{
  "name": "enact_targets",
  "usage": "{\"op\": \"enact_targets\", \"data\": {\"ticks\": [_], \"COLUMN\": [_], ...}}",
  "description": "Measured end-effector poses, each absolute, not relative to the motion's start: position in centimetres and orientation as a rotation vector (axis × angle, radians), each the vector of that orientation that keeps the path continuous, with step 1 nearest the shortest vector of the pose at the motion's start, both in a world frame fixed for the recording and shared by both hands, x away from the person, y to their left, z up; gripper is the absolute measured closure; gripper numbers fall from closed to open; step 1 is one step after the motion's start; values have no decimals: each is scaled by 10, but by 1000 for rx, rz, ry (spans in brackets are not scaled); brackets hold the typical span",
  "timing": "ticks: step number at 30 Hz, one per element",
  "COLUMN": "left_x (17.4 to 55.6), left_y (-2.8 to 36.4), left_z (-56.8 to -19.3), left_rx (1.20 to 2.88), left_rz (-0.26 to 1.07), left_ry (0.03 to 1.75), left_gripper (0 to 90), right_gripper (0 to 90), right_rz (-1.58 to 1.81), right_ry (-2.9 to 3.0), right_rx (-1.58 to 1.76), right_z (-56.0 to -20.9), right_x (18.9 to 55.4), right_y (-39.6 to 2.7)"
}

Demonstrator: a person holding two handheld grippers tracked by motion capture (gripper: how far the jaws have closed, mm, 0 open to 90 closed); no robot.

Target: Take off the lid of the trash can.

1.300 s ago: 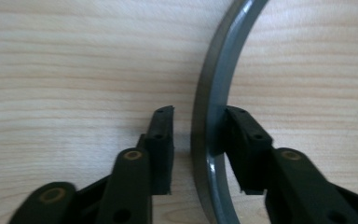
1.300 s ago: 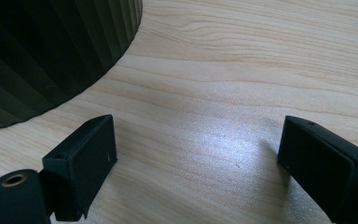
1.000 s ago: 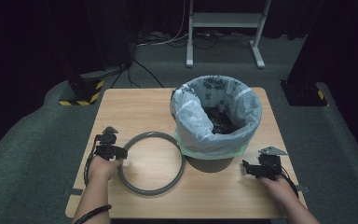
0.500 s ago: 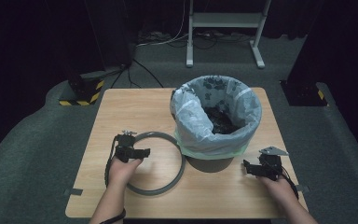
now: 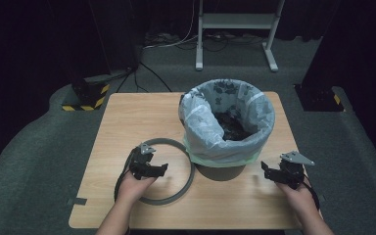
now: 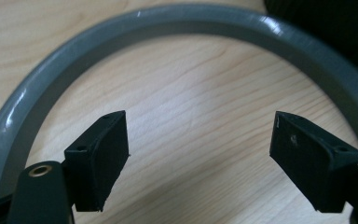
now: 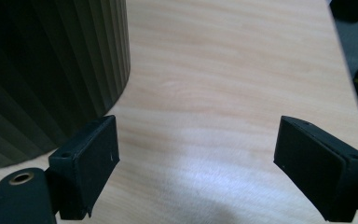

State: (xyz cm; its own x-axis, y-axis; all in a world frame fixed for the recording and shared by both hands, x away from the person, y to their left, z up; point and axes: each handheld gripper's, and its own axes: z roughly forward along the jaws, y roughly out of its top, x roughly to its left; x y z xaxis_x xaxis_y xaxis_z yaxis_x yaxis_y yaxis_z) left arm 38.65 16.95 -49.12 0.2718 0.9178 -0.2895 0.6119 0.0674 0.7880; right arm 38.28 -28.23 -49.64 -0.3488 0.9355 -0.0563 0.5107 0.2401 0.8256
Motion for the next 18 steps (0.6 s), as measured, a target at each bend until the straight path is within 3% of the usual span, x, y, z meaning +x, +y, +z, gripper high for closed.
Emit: {"op": "enact_targets", "data": {"ticks": [8,18], "left_x": [379,376], "left_y": [168,156], "left_z": [-473,-456], "left_rx": [1474,1385], "left_rz": [369,348], "left_ry": [1396,1301], "left_gripper": [153,149], "right_gripper": [137,135], "right_rz": [1077,1150], "right_ry": [1874,1810], "right_rx": [1237,1133], "right_z": [-477,-454], "right_x": [374,363], "right_y": [-280,-276]}}
